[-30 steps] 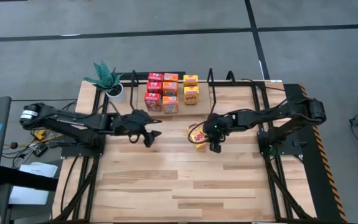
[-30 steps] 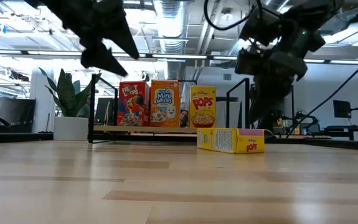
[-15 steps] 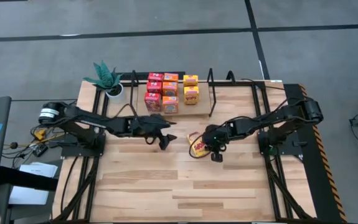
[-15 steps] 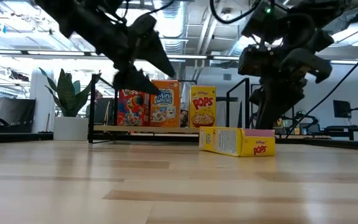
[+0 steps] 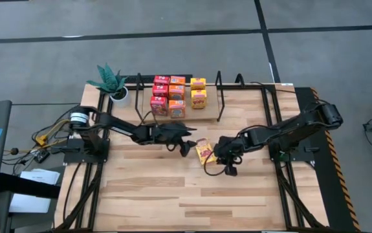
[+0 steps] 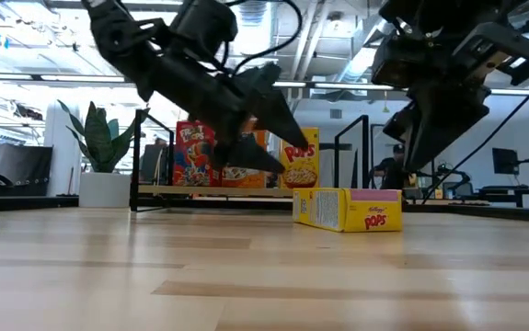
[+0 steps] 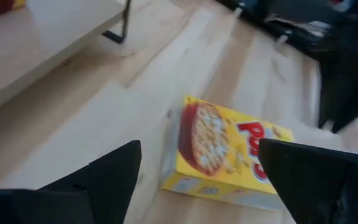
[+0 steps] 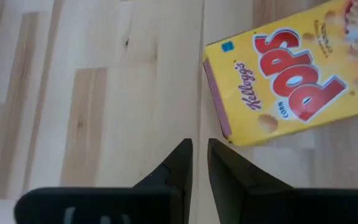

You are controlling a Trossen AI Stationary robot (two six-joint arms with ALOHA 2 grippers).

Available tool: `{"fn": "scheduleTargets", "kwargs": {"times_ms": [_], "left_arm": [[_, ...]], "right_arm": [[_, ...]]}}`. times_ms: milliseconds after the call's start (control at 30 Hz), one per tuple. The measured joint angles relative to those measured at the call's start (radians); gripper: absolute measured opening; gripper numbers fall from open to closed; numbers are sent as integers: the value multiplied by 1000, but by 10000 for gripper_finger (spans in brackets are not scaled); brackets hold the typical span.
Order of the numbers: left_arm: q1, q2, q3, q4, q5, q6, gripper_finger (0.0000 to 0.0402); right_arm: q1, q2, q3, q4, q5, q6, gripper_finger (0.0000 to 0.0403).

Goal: Stack cereal on shelf
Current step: Put the yellow cereal box on the shelf aligned with the other yellow cereal boxes

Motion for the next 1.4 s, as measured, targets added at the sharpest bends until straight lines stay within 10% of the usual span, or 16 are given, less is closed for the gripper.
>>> {"fn": "scheduleTargets", "kwargs": {"times_ms": [1400], "left_arm": [[-26, 114, 57, -30, -93, 14, 29]], "right_arm": [[108, 0, 1, -41, 107, 130, 75]]}}
